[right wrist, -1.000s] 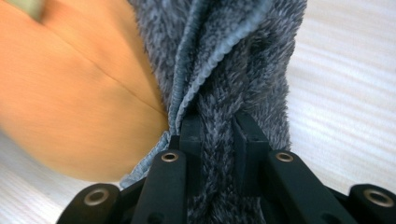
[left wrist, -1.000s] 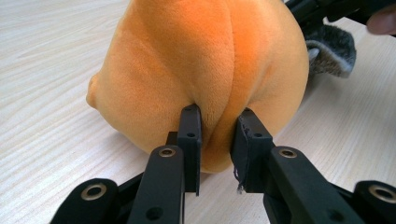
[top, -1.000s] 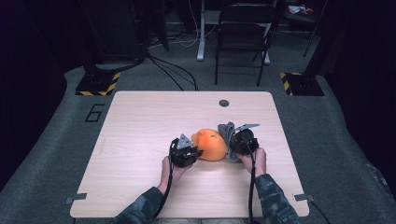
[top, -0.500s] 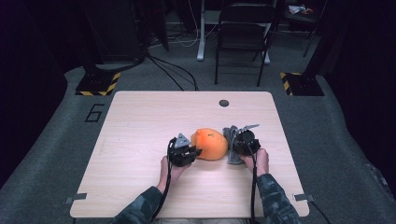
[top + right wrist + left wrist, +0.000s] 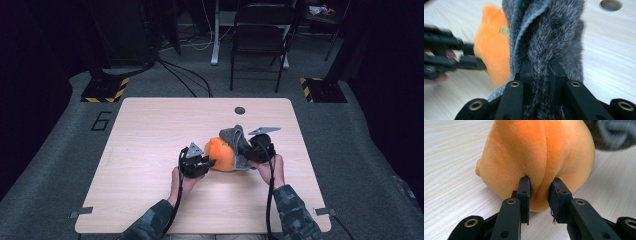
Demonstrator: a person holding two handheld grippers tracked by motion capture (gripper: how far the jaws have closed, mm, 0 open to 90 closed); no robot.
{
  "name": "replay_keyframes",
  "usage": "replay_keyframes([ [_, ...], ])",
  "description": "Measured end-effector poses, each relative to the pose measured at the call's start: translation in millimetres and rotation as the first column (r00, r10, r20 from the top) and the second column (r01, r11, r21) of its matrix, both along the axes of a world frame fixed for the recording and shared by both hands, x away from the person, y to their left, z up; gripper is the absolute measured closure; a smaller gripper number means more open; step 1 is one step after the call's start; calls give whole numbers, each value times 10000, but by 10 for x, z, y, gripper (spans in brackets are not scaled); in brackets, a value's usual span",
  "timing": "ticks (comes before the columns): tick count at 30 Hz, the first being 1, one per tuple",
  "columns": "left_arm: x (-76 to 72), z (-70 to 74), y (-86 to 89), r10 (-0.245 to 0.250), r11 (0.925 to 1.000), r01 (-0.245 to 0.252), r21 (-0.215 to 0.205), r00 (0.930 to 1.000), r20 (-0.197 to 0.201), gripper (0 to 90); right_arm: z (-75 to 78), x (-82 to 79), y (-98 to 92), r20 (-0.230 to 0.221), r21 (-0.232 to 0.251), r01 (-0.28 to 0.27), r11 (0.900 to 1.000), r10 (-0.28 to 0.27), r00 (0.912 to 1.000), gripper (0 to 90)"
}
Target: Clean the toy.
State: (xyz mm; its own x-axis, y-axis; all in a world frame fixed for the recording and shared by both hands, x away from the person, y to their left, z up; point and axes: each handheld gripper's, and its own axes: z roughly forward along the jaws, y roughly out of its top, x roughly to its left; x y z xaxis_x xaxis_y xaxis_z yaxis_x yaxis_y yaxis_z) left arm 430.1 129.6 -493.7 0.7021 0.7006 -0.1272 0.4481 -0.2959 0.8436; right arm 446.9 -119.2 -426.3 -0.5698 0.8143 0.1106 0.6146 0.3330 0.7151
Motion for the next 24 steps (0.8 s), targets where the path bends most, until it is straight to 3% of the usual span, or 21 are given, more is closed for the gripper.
replay_keyframes([
  [3,-5,8,-14,-98,9999,99,71,9999,-109,641,-117,17,89,154,-235,223,9995,-220,9996,762],
  [7,-59,67,-51,-123,9969,104,782,9997,231,481,-134,42,55,180,-277,232,9993,-227,9996,762],
  [11,-76,24,-108,-103,9943,68,1065,9994,316,422,-142,48,47,155,-161,317,9994,-315,9994,761],
  [13,-60,-28,-123,-185,9941,119,1081,9980,601,467,-151,60,32,195,-133,266,9996,-263,9995,760],
  [18,-36,-62,-96,-47,9977,4,671,9980,628,711,-160,71,-10,110,-21,270,9996,-269,9996,760],
  [24,-42,19,-67,-68,9982,37,597,9986,527,785,-31,30,-30,408,206,301,9993,-309,9987,761],
])
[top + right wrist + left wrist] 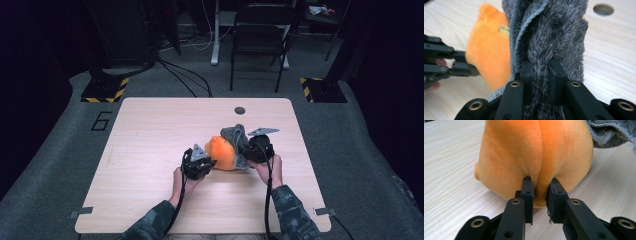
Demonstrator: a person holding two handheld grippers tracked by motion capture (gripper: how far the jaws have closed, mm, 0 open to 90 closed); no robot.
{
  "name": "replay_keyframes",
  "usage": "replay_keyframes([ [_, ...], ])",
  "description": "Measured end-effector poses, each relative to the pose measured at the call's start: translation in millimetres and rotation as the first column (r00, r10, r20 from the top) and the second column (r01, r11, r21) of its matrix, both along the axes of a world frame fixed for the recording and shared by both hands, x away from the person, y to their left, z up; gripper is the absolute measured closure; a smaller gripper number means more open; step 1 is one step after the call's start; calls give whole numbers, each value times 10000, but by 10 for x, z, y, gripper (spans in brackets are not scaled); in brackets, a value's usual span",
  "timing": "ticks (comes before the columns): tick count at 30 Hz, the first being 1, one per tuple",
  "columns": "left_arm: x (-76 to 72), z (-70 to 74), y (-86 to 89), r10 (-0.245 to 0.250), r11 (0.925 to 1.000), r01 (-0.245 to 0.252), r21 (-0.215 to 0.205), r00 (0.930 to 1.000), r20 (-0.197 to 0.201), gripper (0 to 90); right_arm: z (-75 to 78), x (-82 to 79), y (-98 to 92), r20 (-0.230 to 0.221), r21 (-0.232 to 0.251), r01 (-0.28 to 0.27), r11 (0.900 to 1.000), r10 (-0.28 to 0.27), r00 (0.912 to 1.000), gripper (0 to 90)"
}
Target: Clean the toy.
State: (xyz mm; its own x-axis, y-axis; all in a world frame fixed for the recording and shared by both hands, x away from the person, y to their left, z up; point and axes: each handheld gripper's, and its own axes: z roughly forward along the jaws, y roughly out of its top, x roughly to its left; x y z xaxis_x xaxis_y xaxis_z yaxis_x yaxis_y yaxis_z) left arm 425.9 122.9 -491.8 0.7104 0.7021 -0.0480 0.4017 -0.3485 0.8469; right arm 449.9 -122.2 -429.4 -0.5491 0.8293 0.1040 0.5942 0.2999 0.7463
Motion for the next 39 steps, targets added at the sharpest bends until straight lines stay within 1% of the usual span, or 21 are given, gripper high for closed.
replay_keyframes([
  [3,6,25,14,59,9995,-65,-306,9998,-185,796,96,-45,18,204,256,-122,9996,116,9997,762],
  [4,6,32,16,27,9995,-31,-298,9999,-150,797,128,-65,35,316,285,-231,9993,222,9993,762],
  [6,-11,56,18,13,9992,-25,-409,9996,-295,799,206,-122,93,483,492,-357,9982,333,9983,762],
  [8,-37,89,20,-71,9985,50,-549,9993,-375,800,286,-186,172,774,544,-678,9962,635,9950,762],
  [10,-65,117,11,-138,9973,100,-725,9986,-518,800,331,-248,281,947,428,-1019,9939,975,9907,762],
  [11,-67,122,14,-129,9974,96,-720,9989,-450,800,329,-272,340,947,312,-1155,9928,1121,9892,761],
  [13,-58,107,20,-156,9979,125,-639,9987,-482,800,277,-287,447,982,-290,-1277,9914,1299,9867,760],
  [15,-46,84,22,-185,9983,156,-560,9985,-513,798,177,-259,489,752,-526,-1189,9915,1226,9896,761],
  [16,-37,72,22,-168,9984,142,-552,9988,-462,798,135,-237,490,842,-797,-1179,9898,1245,9886,762],
  [19,-21,66,29,-238,9984,211,-521,9984,-509,798,96,-199,458,799,-866,-1031,9909,1101,9907,763],
  [21,-16,60,27,-176,9985,152,-532,9988,-457,798,91,-189,423,829,-1085,-837,9906,929,9922,763],
  [22,-18,55,25,-120,9978,84,-652,9984,-546,798,81,-176,394,803,-1113,-724,9911,816,9934,763],
  [23,-9,53,33,-167,9983,139,-567,9987,-486,798,64,-154,354,794,-1108,-637,9918,727,9942,763],
  [27,-6,46,32,-149,9982,117,-591,9985,-527,799,-15,-66,167,273,-912,-61,9958,86,9996,762],
  [29,-1,43,34,-181,9983,150,-567,9984,-544,798,-83,-2,48,70,-867,170,9961,-165,9998,762],
  [31,1,41,33,-173,9981,140,-595,9982,-569,798,-182,48,-58,-367,-681,426,9968,-452,9983,762],
  [33,3,41,32,-164,9982,132,-586,9983,-557,797,-296,101,-140,-800,-680,726,9950,-779,9937,762],
  [34,6,39,36,-152,9981,117,-597,9982,-573,797,-359,134,-174,-1026,-715,723,9948,-794,9915,762],
  [35,14,44,50,-201,9984,169,-537,9980,-600,796,-421,161,-199,-1217,-882,824,9927,-929,9882,762],
  [38,36,32,84,-102,9978,57,-661,9976,-684,794,-586,219,-251,-1815,-1077,918,9899,-1104,9772,762],
  [39,39,27,91,-27,9971,-27,-755,9974,-721,793,-601,228,-262,-1877,-1029,962,9900,-1143,9755,762],
])
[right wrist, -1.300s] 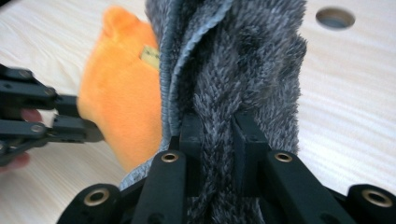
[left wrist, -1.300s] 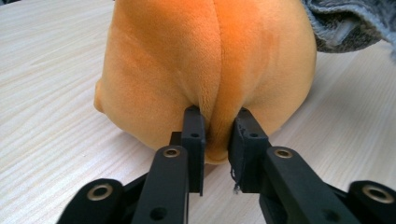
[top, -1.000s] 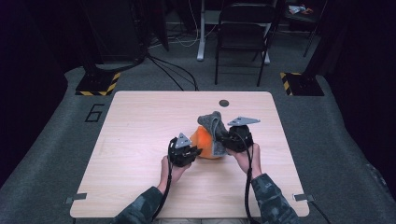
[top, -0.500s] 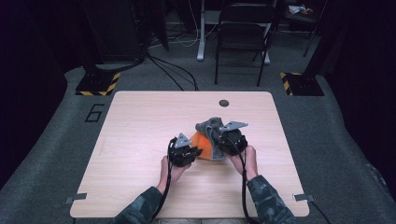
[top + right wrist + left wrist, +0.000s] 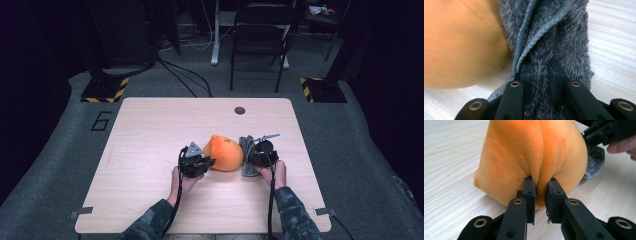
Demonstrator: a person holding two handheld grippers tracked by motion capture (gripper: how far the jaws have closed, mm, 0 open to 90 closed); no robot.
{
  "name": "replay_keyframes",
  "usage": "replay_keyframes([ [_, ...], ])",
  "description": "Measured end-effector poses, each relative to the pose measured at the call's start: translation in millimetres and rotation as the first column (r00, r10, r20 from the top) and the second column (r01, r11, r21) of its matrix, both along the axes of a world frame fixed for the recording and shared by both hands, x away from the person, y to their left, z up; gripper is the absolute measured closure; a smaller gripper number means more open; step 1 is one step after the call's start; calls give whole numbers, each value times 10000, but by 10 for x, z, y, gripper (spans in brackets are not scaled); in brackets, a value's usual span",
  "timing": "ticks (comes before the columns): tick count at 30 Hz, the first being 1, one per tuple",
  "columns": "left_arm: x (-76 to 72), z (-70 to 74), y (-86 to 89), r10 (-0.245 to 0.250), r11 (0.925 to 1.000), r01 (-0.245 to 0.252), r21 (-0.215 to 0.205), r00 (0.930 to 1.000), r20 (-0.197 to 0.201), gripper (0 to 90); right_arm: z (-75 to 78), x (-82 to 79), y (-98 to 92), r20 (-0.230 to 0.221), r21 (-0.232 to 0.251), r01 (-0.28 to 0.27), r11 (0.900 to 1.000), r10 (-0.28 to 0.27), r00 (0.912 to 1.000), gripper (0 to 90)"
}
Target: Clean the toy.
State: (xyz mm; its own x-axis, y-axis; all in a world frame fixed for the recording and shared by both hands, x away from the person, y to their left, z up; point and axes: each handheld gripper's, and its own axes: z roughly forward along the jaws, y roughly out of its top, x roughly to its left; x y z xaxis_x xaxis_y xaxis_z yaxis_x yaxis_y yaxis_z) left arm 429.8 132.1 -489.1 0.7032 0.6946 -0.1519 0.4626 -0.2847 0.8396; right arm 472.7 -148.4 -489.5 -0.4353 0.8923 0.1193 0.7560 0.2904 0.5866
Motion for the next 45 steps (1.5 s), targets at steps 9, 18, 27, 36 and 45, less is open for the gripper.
replay_keyframes([
  [9,38,-15,58,69,9999,-70,-118,9999,-80,783,667,-207,25,1858,1260,-532,9906,291,9822,763],
  [18,11,12,46,213,9992,-223,343,9993,295,547,545,-277,427,1809,386,-1567,9869,1473,9724,764],
  [27,-16,-61,-104,130,9937,-247,1096,9943,1061,564,492,-243,368,1693,658,-1377,9883,1249,9776,764],
  [36,-35,-8,-79,290,9969,-359,695,9948,974,791,668,-288,373,2178,688,-1326,9888,1148,9692,767],
  [45,-128,55,-96,92,9993,-115,367,9981,617,799,830,-551,925,3007,-705,-2550,9644,2643,9164,764],
])
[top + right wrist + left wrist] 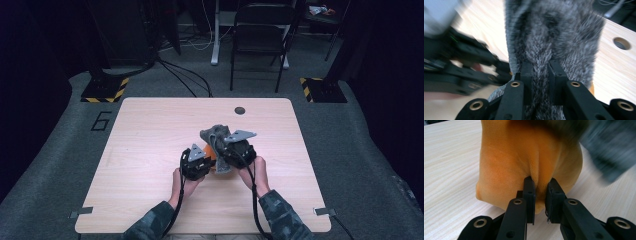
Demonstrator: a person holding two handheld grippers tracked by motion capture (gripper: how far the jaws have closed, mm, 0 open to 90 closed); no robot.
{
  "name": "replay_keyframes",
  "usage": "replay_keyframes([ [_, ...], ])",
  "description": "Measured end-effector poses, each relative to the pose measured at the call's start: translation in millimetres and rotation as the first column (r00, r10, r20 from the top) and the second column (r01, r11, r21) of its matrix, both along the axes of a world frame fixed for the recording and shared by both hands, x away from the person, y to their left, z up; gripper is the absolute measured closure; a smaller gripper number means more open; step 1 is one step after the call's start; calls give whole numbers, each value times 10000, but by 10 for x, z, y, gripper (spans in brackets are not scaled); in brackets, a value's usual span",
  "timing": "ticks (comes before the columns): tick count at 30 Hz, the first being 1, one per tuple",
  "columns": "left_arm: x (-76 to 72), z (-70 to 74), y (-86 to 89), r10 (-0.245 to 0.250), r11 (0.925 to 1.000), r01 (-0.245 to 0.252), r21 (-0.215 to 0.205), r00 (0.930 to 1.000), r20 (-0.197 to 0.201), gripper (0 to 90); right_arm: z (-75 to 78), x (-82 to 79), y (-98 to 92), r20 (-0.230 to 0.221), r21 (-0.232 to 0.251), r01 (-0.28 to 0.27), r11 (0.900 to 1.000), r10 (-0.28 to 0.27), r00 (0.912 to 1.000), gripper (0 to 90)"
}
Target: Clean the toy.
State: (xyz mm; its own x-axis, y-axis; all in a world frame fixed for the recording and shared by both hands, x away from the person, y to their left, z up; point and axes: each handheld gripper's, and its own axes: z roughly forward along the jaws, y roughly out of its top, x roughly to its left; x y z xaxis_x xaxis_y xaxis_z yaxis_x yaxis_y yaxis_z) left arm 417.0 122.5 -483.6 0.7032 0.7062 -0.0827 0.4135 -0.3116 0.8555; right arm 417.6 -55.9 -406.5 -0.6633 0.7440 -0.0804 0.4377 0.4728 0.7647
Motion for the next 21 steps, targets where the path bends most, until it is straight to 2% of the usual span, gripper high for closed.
replay_keyframes([
  [1,9,-7,9,-94,9999,96,144,9999,-114,799,-56,12,19,-12,-213,97,9997,-97,10000,765],
  [4,36,-44,24,-68,9998,68,191,10000,-10,798,-129,67,-10,-5,-403,266,9988,-267,9996,766],
  [5,42,-50,26,-19,10000,20,77,10000,-39,798,-128,75,-31,-170,-337,394,9987,-400,9991,766],
  [6,49,-51,34,-42,10000,42,73,10000,-85,798,-135,103,-58,55,-364,347,9987,-345,9994,766],
  [7,57,-53,44,-37,10000,37,41,9999,-113,797,-135,104,-86,-97,-354,505,9981,-508,9987,766],
  [8,62,-56,50,-12,10000,12,15,9999,-126,798,-141,128,-133,-64,-359,509,9981,-512,9987,766],
  [11,68,-64,47,12,9999,-15,-128,9998,-220,797,-178,175,-270,-482,18,932,9956,-930,9945,766],
  [18,82,-62,53,-11,10000,11,-14,10000,-86,795,-289,275,-508,-1012,279,1566,9873,-1531,9830,765],
  [21,86,-65,55,-4,10000,4,-33,10000,-89,795,-347,299,-554,-1022,-6,1847,9828,-1838,9776,765],
])
